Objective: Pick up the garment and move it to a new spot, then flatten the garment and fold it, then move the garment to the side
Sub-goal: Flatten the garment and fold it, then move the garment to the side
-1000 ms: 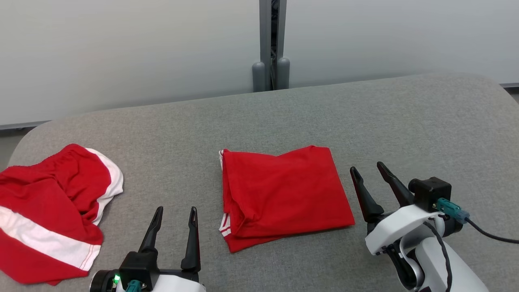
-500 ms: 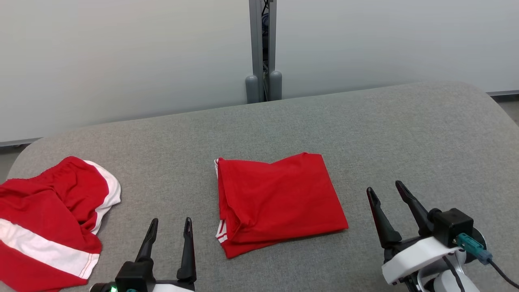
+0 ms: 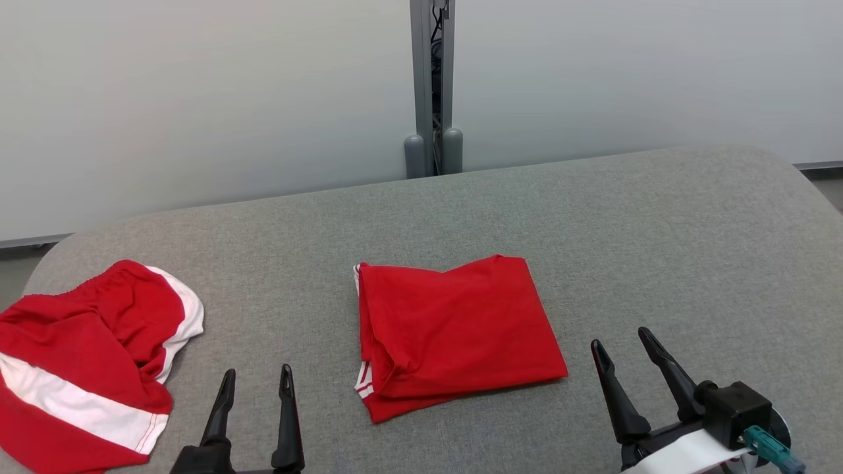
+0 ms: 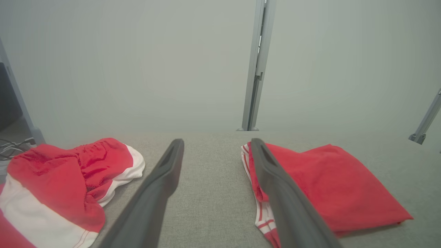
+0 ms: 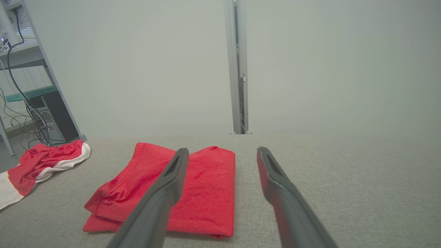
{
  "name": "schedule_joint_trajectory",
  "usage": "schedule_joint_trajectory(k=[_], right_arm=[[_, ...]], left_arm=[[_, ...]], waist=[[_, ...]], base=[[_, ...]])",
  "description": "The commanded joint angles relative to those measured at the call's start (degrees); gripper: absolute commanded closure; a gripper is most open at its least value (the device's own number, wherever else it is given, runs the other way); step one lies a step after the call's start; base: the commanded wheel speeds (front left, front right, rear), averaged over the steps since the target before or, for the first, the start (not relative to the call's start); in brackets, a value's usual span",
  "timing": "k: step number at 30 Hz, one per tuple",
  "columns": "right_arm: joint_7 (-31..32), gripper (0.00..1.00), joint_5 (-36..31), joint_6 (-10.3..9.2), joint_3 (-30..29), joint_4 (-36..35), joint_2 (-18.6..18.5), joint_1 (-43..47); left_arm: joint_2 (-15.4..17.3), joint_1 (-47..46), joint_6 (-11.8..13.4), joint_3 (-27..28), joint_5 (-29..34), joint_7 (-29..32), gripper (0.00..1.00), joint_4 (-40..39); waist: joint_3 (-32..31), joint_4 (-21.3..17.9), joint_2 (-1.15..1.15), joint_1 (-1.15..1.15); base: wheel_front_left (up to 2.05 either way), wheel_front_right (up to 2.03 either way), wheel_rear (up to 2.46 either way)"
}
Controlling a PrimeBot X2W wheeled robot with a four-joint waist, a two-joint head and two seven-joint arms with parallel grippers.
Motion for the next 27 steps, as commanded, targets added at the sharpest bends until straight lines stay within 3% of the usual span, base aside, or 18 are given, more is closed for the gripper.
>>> schedule_joint_trajectory(k=[1, 20, 27], right_arm=[[-0.3, 0.00, -0.4, -0.02, -0.1, -0.7, -0.1, 0.9], [-0.3, 0.00, -0.2, -0.02, -0.4, -1.4, 0.3, 2.3], [-0.3, 0.00, 4.4, -0.02, 0.3, 1.0, 0.6, 0.3]], left_arm=[[0.2, 1.0, 0.4, 0.4, 0.6, -0.2, 0.00, -0.6], [0.2, 2.7, -0.4, 0.7, 1.9, -0.2, 0.00, -0.8], [0.2, 2.2, -0.4, 0.0, 2.0, -0.2, 0.00, -0.7]], waist=[[-0.1, 0.1, 0.00, 0.00], [-0.7, 0.7, 0.00, 0.00], [0.1, 1.0, 0.00, 0.00]], base=[[0.00, 0.00, 0.00], [0.00, 0.00, 0.00], [0.00, 0.00, 0.00]])
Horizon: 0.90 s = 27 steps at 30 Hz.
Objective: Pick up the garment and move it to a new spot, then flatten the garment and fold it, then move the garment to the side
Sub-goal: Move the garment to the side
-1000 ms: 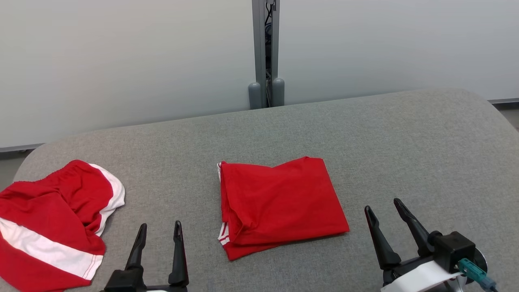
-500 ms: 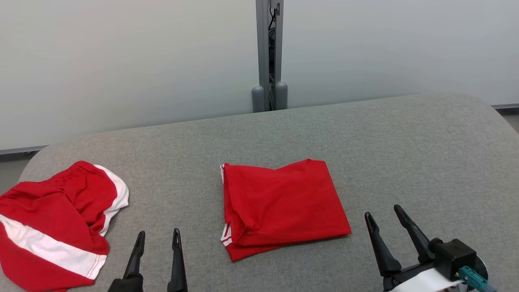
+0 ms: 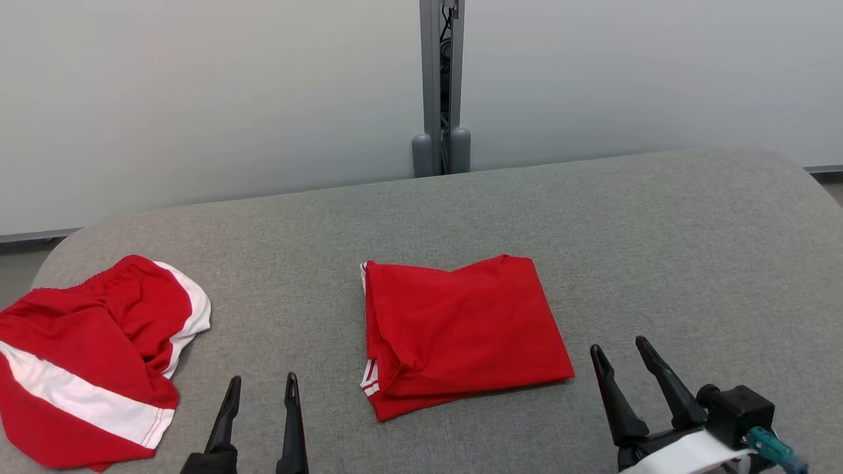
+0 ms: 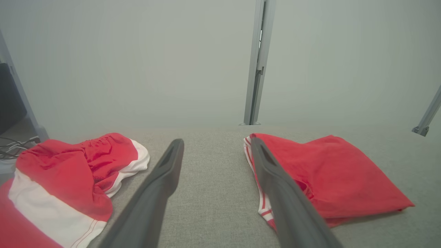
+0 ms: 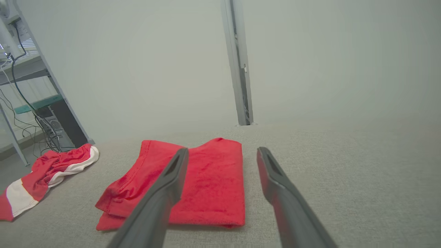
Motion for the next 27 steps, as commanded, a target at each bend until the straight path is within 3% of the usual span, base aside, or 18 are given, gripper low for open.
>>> schedule_joint_trajectory(k=[1, 11, 16, 27], right_arm=[[-0.4, 0.00, 2.0, -0.02, 0.0, 0.6, 0.0, -1.5], [0.2, 0.00, 25.2, -0.01, 6.5, 13.1, -4.2, -10.6], [3.7, 0.00, 36.2, -0.01, 10.9, 18.3, -6.9, -16.2], [8.1, 0.00, 49.8, -0.01, 16.9, 27.3, -10.8, -25.8]], left_arm=[[0.2, -0.1, -0.1, -0.1, 0.5, -0.2, 0.00, -0.1], [0.2, -1.9, -1.3, -1.5, 1.9, -0.2, 0.00, 0.3], [0.2, -3.1, -1.6, -1.9, 2.4, -0.2, 0.00, 0.3], [0.2, -6.6, -1.9, -4.1, 3.0, -0.2, 0.00, 0.0]], waist=[[0.4, 0.2, 0.00, 0.00], [2.9, 3.1, 0.00, 0.00], [4.4, 4.9, 0.00, 0.00], [9.7, 8.9, 0.00, 0.00]], base=[[0.00, 0.00, 0.00], [0.00, 0.00, 0.00], [0.00, 0.00, 0.00], [0.00, 0.00, 0.00]])
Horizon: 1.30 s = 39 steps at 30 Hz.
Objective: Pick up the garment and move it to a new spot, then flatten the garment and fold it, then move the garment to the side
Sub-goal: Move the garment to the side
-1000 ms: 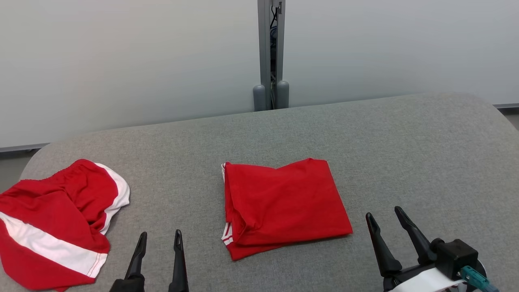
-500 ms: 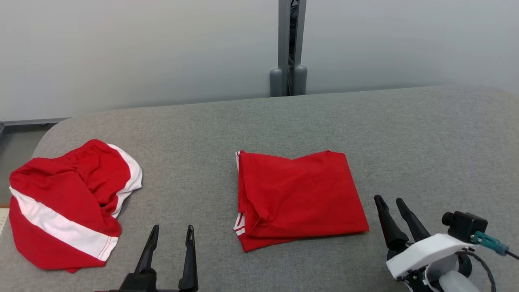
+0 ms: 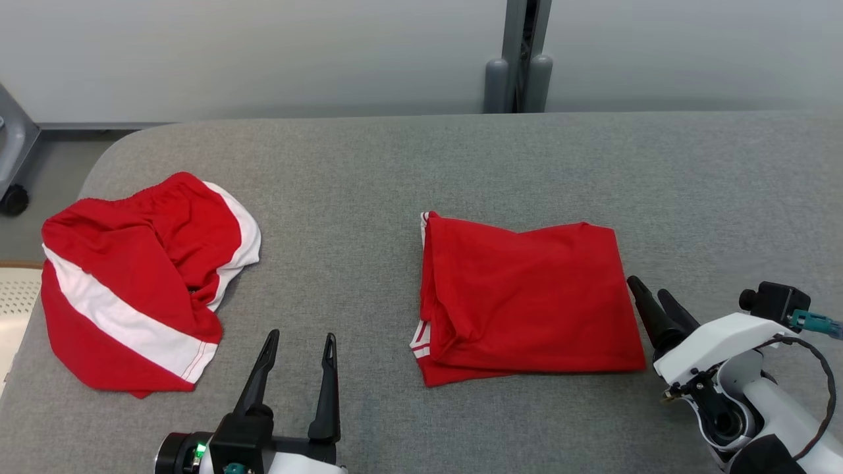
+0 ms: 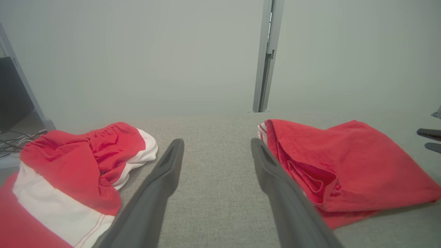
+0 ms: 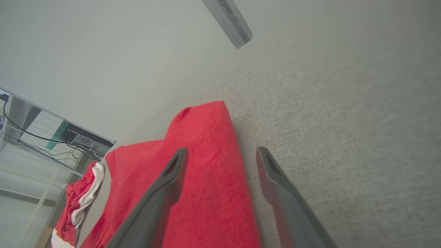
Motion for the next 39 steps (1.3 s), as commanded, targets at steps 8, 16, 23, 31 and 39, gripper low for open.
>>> schedule_joint_trajectory(k=[8, 16, 23, 31, 39], right_arm=[[-0.1, 0.00, 4.2, 0.00, 5.5, 3.7, -1.1, -2.6], [-1.0, 0.00, 7.8, 0.00, 8.3, 5.8, -0.7, -3.5], [-1.6, 1.00, 9.8, 0.00, 11.6, 5.5, -1.8, -4.5], [-4.5, 1.00, 8.5, 0.00, 16.0, 4.9, -3.5, -6.7], [-7.8, 1.00, 3.8, 0.00, 20.5, 4.0, -4.8, -11.5]], left_arm=[[0.2, -3.2, 0.6, -1.5, 0.5, -0.2, 0.00, -0.3], [0.2, -3.9, 0.4, -2.0, 0.9, -0.2, 0.00, 0.1], [0.2, -3.6, 0.6, -2.0, 1.1, -0.2, 0.00, 0.2], [0.2, -4.3, 0.8, -2.2, 1.1, -0.2, 0.00, -0.4], [0.2, -5.7, 0.0, -1.8, 2.1, -0.2, 0.00, -1.9]], waist=[[3.2, 2.7, 0.00, 0.00], [3.4, 3.6, 0.00, 0.00], [3.3, 3.8, 0.00, 0.00], [4.1, 2.7, 0.00, 0.00], [6.0, -1.7, 0.00, 0.00]], base=[[0.00, 0.00, 0.00], [0.00, 0.00, 0.00], [0.00, 0.00, 0.00], [0.00, 0.00, 0.00], [0.00, 0.00, 0.00]])
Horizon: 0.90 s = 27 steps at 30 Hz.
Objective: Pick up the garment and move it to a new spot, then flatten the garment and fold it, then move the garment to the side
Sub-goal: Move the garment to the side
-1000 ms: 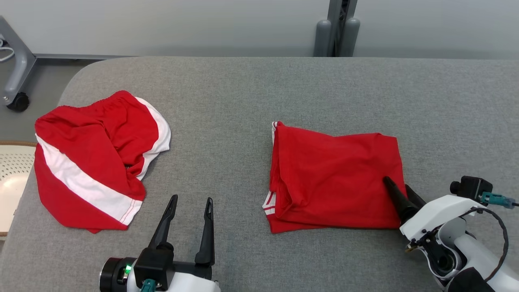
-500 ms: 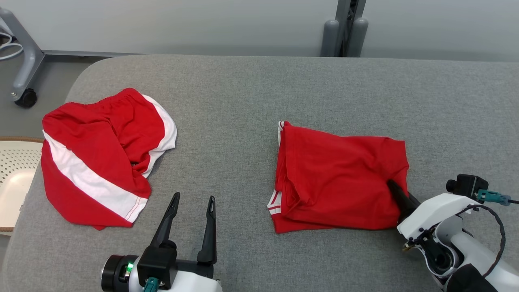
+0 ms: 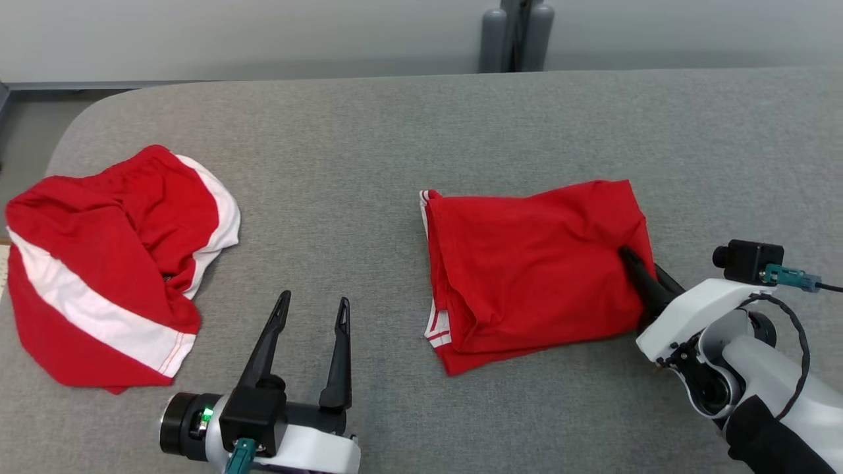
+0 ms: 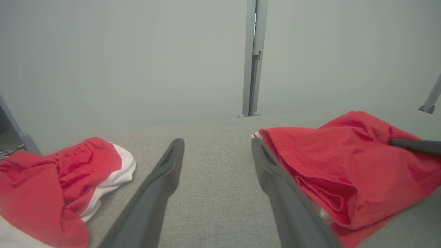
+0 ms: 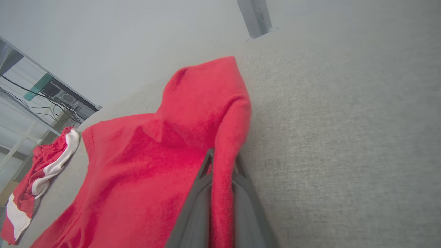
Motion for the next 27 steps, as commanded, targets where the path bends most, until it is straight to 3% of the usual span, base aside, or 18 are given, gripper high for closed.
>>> schedule_joint_trajectory(k=[1, 16, 27], right_arm=[[-0.8, 1.00, -1.1, 0.00, 0.2, -0.3, -0.5, -1.5], [-1.1, 1.00, -11.6, 0.00, -9.1, -5.2, 1.1, -3.9], [-1.1, 1.00, -16.8, 0.00, -14.5, -7.0, 3.1, -3.2]], left_arm=[[0.2, -1.7, -0.4, 0.4, 0.7, -0.2, 0.00, -0.5], [0.6, -6.3, -3.0, 1.3, 3.3, -0.2, 0.00, -1.9], [1.9, -9.0, -4.6, 0.8, 4.8, -0.2, 0.00, -2.2]], waist=[[1.2, -2.6, 0.00, 0.00], [6.0, -16.7, 0.00, 0.00], [8.9, -24.9, 0.00, 0.00]], base=[[0.00, 0.00, 0.00], [0.00, 0.00, 0.00], [0.00, 0.00, 0.00]])
